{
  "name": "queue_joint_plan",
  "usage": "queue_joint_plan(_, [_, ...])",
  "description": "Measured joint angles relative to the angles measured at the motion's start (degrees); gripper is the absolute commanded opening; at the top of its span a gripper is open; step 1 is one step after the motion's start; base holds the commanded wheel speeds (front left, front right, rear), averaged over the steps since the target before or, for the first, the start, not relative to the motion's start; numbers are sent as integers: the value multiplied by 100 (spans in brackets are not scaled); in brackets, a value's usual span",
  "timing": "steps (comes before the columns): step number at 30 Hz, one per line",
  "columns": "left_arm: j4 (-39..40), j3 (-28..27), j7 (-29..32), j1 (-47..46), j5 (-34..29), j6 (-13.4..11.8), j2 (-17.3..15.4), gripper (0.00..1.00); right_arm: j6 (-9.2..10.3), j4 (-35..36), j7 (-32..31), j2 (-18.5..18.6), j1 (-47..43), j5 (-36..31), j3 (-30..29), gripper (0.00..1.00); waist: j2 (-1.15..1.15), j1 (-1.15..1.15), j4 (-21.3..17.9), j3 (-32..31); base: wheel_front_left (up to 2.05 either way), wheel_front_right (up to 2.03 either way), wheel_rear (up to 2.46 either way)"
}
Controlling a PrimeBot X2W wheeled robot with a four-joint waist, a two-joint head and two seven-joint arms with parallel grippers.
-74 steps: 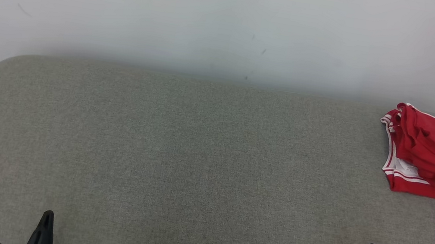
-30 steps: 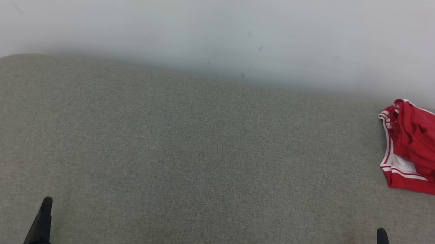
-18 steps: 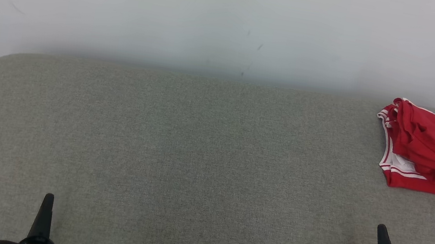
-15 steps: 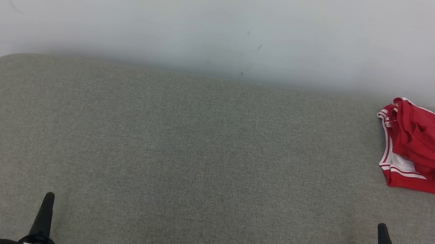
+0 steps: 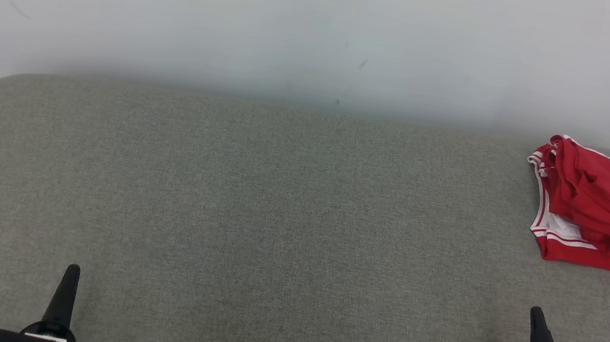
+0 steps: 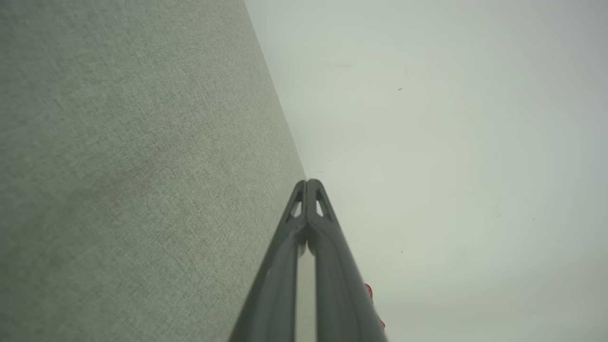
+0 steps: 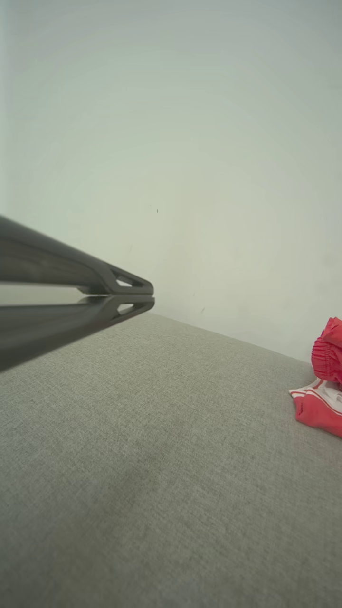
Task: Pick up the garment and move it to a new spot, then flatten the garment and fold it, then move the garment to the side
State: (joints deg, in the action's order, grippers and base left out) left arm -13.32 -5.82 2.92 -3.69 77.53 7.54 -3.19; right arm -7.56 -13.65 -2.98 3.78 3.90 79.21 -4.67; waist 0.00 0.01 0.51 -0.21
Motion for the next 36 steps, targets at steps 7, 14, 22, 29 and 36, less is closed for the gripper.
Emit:
queue_joint_plan(7, [-14,-15,77,-54,339,0,4,0,0,-7,-64,-14,59,304,-37,0,0,0,-11,8,0,0,0])
queue_joint_plan(14, [-27,-30,164,-107,636,0,9,0,0,-16,-153,-29,89,578,-74,0,0,0,-21,16,0,0,0])
queue_joint_plan(22, [-43,-45,234,-141,964,0,16,0,0,-25,-215,-47,148,867,-109,0,0,0,-33,25,0,0,0])
queue_joint_plan(29, [-59,-56,310,-204,1244,0,22,0,0,-31,-293,-60,193,1125,-138,0,0,0,-43,33,0,0,0])
queue_joint_plan(36, [-70,-65,375,-227,1470,0,26,0,1,-36,-349,-71,212,1333,-165,0,0,0,-51,39,0,0,0])
